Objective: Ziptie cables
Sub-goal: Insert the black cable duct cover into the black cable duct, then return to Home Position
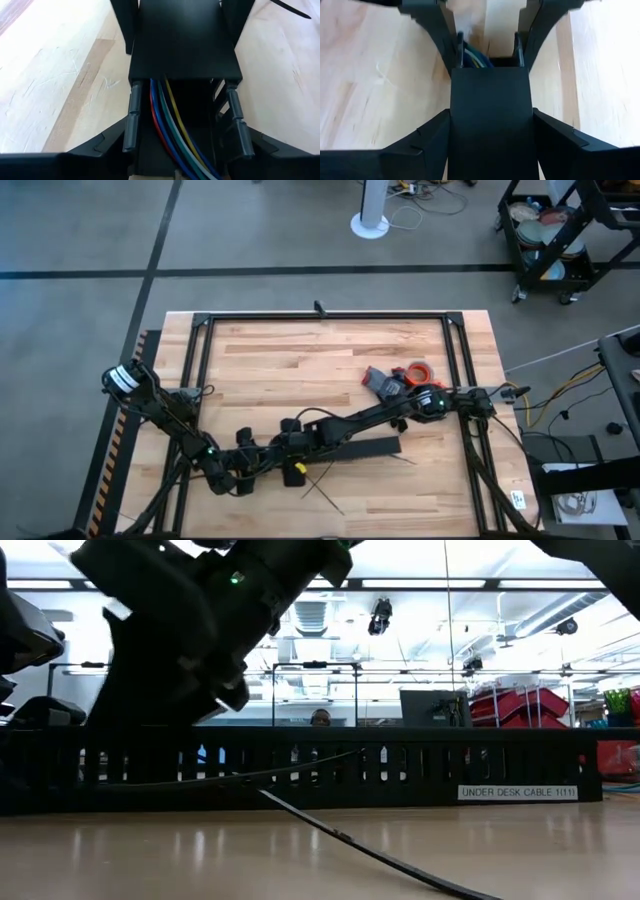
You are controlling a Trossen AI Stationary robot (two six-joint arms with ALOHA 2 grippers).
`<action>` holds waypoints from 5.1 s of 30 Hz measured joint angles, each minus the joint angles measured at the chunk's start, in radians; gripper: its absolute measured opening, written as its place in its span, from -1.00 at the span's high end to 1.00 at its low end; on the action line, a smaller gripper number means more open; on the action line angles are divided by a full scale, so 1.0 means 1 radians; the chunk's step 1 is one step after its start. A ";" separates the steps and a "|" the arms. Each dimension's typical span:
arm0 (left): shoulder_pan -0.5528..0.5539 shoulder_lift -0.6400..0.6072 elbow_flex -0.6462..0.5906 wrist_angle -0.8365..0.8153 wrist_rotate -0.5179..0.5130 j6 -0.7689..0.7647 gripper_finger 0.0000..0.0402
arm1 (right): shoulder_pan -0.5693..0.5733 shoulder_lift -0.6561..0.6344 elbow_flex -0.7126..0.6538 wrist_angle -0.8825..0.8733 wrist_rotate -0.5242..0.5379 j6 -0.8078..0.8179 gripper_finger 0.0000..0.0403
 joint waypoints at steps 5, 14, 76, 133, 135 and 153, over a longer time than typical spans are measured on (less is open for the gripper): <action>0.001 -0.001 0.000 0.000 0.002 -0.013 -0.11 | 0.000 0.030 0.006 0.077 0.000 0.017 -0.14; 0.003 -0.001 0.000 0.000 -0.001 -0.013 -0.15 | 0.000 0.035 0.006 0.119 0.000 0.024 -0.11; -0.081 0.126 -0.048 0.157 -0.136 -0.022 -0.16 | 0.000 0.035 0.004 0.137 0.007 0.023 -0.13; -0.085 -0.692 0.111 -0.763 0.158 -0.138 -0.29 | 0.160 -0.323 -0.015 -0.375 0.218 -0.069 0.40; -0.085 -0.723 0.139 -0.755 0.048 -0.049 -0.25 | 0.164 -0.333 -0.029 -0.413 0.219 -0.059 0.61; 0.200 -0.730 0.031 0.054 0.055 0.601 0.11 | 0.130 -0.827 -0.794 0.156 0.236 -0.126 0.99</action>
